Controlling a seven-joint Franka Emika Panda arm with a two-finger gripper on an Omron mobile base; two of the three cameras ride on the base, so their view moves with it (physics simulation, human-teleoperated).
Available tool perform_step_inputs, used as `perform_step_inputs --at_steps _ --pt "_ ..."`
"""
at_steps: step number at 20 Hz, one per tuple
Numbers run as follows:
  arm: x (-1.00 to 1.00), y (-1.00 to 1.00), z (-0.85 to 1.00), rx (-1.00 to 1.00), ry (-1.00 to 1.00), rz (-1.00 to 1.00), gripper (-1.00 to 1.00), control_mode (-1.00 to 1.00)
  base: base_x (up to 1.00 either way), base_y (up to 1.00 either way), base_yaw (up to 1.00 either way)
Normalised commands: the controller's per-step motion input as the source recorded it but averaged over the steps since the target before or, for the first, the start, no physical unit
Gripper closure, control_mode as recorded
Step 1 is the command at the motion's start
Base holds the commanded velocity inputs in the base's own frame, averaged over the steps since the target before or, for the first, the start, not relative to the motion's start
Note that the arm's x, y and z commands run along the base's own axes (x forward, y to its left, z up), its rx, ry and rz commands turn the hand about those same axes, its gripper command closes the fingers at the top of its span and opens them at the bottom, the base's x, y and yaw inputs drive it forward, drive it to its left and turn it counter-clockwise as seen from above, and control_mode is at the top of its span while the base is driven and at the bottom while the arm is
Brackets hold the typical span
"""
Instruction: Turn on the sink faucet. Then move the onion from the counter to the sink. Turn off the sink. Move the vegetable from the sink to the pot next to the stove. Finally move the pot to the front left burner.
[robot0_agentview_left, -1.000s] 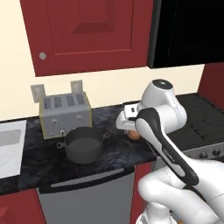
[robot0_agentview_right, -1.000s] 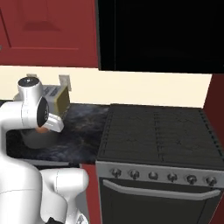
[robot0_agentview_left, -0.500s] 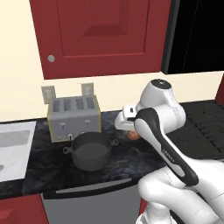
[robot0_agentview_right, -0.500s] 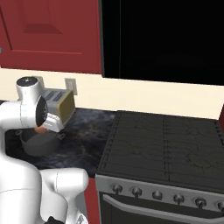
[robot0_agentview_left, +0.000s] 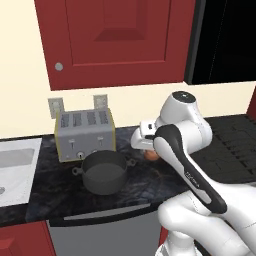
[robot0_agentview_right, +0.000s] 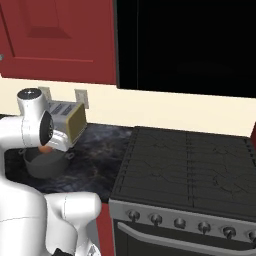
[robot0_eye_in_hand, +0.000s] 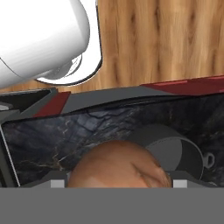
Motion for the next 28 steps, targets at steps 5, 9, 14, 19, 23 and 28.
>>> perform_step_inputs --at_steps 5,9,14,19,23,28 --pt "0.0 0.0 0.0 0.0 0.0 0.0 1.0 1.0 0.18 -0.25 0.0" --pt "0.0 0.0 0.0 0.0 0.0 0.0 1.0 1.0 0.13 -0.1 0.0" --pt "0.19 0.02 -0.2 0.0 0.0 0.01 1.0 -1.0 0.0 0.0 0.0" --pt "0.41 0.4 -0.27 -0.05 0.0 0.0 1.0 -1.0 0.0 0.0 0.0" --pt "0.4 0.58 -0.19 -0.07 0.0 0.0 1.0 -1.0 0.0 0.0 0.0" --pt "0.32 0.32 -0.14 -0.03 0.0 0.0 1.0 -1.0 0.0 0.0 0.0"
